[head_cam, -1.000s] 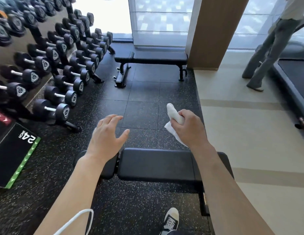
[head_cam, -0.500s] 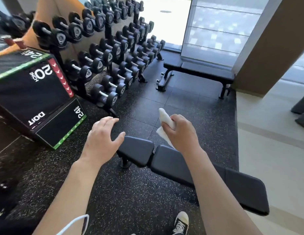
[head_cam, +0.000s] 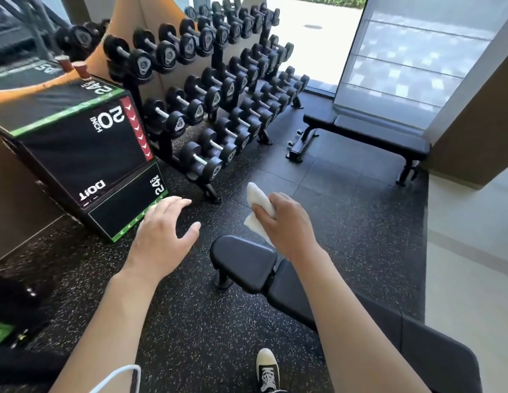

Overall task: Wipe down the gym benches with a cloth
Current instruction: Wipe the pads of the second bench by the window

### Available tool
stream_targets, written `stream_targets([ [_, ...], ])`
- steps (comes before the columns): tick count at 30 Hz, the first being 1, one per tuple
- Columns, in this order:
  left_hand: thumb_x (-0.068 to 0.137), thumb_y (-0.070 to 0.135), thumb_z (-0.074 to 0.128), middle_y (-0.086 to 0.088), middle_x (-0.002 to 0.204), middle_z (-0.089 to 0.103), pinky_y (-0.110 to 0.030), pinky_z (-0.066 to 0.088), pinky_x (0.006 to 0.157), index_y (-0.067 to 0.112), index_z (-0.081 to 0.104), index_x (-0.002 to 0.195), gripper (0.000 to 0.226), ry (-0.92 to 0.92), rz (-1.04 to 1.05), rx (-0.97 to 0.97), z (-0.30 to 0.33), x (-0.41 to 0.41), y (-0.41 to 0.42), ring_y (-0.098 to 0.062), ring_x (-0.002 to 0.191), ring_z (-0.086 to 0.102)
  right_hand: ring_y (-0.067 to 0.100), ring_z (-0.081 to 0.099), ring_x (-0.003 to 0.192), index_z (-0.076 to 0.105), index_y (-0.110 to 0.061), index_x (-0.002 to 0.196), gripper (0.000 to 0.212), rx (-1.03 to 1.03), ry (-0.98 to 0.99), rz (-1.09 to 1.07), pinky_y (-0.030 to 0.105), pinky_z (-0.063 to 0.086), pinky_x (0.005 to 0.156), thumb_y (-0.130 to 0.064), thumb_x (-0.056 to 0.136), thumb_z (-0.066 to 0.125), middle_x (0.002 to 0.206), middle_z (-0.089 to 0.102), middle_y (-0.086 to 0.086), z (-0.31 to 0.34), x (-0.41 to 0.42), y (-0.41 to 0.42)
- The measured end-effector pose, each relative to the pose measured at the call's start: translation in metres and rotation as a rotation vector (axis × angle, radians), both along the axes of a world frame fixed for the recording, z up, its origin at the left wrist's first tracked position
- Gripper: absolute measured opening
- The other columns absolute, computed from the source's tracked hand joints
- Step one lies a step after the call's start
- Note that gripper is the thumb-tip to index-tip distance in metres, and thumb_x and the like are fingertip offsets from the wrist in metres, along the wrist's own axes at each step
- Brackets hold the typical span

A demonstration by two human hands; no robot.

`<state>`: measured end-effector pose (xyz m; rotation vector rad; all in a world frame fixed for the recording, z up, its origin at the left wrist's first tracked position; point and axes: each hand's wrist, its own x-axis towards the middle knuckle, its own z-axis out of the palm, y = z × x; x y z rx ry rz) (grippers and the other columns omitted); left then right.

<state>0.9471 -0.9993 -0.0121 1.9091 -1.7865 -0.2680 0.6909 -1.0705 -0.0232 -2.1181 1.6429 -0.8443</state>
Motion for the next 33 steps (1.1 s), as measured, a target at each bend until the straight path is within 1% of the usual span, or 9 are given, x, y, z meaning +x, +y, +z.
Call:
stream_targets([
  [4, 0.098, 0.037, 0.066, 0.001, 0.152, 0.053, -0.047, 0.036, 0.122, 0.02, 0.057, 0.146, 0.052, -0.007, 0.021, 0.005, 0.008, 0.0, -0.038, -0.022, 0.144, 0.041, 0.007, 0.052, 0.066, 0.057, -0.021, 0.083, 0.033, -0.004, -0.013, 0.017, 0.027, 0.035, 0.057, -0.05, 0.099, 0.059, 0.078, 0.055, -0.01, 0.003, 0.004, -0.046],
  [8, 0.097, 0.038, 0.066, 0.002, 0.151, 0.053, -0.051, 0.038, 0.12, 0.022, 0.057, 0.145, 0.051, -0.009, 0.057, -0.006, 0.014, -0.001, -0.079, -0.021, 0.144, 0.041, 0.008, 0.054, 0.068, 0.059, -0.019, 0.085, 0.034, -0.015, -0.027, 0.051, 0.028, 0.041, 0.059, -0.05, 0.099, 0.06, 0.08, 0.057, -0.01, 0.003, 0.005, -0.096],
  [11, 0.097, 0.036, 0.066, 0.001, 0.151, 0.053, -0.051, 0.038, 0.12, 0.022, 0.057, 0.144, 0.05, -0.011, 0.099, -0.013, 0.013, 0.005, -0.098, -0.022, 0.144, 0.042, 0.015, 0.055, 0.07, 0.058, -0.017, 0.083, 0.036, 0.012, -0.03, 0.095, 0.035, 0.048, 0.064, -0.049, 0.099, 0.06, 0.08, 0.057, -0.007, 0.001, 0.014, -0.13],
  [13, 0.097, 0.034, 0.067, 0.001, 0.15, 0.054, -0.051, 0.039, 0.119, 0.022, 0.057, 0.144, 0.05, -0.018, 0.132, -0.011, 0.012, 0.013, -0.108, -0.024, 0.142, 0.043, 0.019, 0.055, 0.07, 0.055, -0.014, 0.08, 0.039, 0.037, -0.036, 0.128, 0.039, 0.049, 0.066, -0.047, 0.099, 0.06, 0.079, 0.056, -0.004, 0.0, 0.025, -0.148],
  [17, 0.097, 0.034, 0.067, 0.001, 0.149, 0.054, -0.051, 0.039, 0.119, 0.023, 0.057, 0.143, 0.048, -0.028, 0.176, -0.019, 0.014, 0.033, -0.125, -0.024, 0.142, 0.044, 0.019, 0.052, 0.069, 0.051, -0.014, 0.077, 0.041, 0.055, -0.053, 0.177, 0.039, 0.045, 0.065, -0.047, 0.099, 0.06, 0.077, 0.054, -0.004, -0.001, 0.05, -0.177],
  [21, 0.097, 0.033, 0.067, 0.0, 0.148, 0.056, -0.048, 0.037, 0.12, 0.022, 0.058, 0.142, 0.047, -0.029, 0.193, -0.032, 0.014, 0.063, -0.154, -0.024, 0.141, 0.045, 0.017, 0.051, 0.068, 0.049, -0.015, 0.075, 0.042, 0.042, -0.058, 0.182, 0.034, 0.038, 0.059, -0.048, 0.098, 0.059, 0.075, 0.053, -0.004, -0.002, 0.077, -0.206],
  [24, 0.097, 0.033, 0.067, 0.0, 0.145, 0.057, -0.048, 0.038, 0.119, 0.02, 0.059, 0.141, 0.047, -0.011, 0.168, -0.039, 0.007, 0.09, -0.177, -0.024, 0.138, 0.046, 0.015, 0.052, 0.068, 0.05, -0.015, 0.076, 0.041, 0.031, -0.053, 0.159, 0.033, 0.038, 0.058, -0.05, 0.097, 0.058, 0.075, 0.054, -0.006, -0.006, 0.101, -0.228],
  [28, 0.097, 0.034, 0.066, 0.003, 0.145, 0.056, -0.047, 0.039, 0.118, 0.021, 0.059, 0.141, 0.047, 0.014, 0.134, -0.022, -0.005, 0.141, -0.206, -0.023, 0.138, 0.046, 0.014, 0.053, 0.066, 0.05, -0.019, 0.075, 0.039, 0.038, -0.059, 0.106, 0.031, 0.037, 0.057, -0.05, 0.097, 0.059, 0.074, 0.055, -0.007, -0.016, 0.146, -0.25],
  [33, 0.096, 0.034, 0.066, 0.002, 0.146, 0.056, -0.045, 0.039, 0.118, 0.02, 0.059, 0.142, 0.048, 0.051, 0.093, -0.018, -0.008, 0.23, -0.244, -0.022, 0.136, 0.046, 0.011, 0.051, 0.063, 0.048, -0.022, 0.072, 0.04, 0.064, -0.032, 0.042, 0.031, 0.032, 0.055, -0.051, 0.096, 0.061, 0.071, 0.054, -0.008, -0.018, 0.229, -0.274],
])
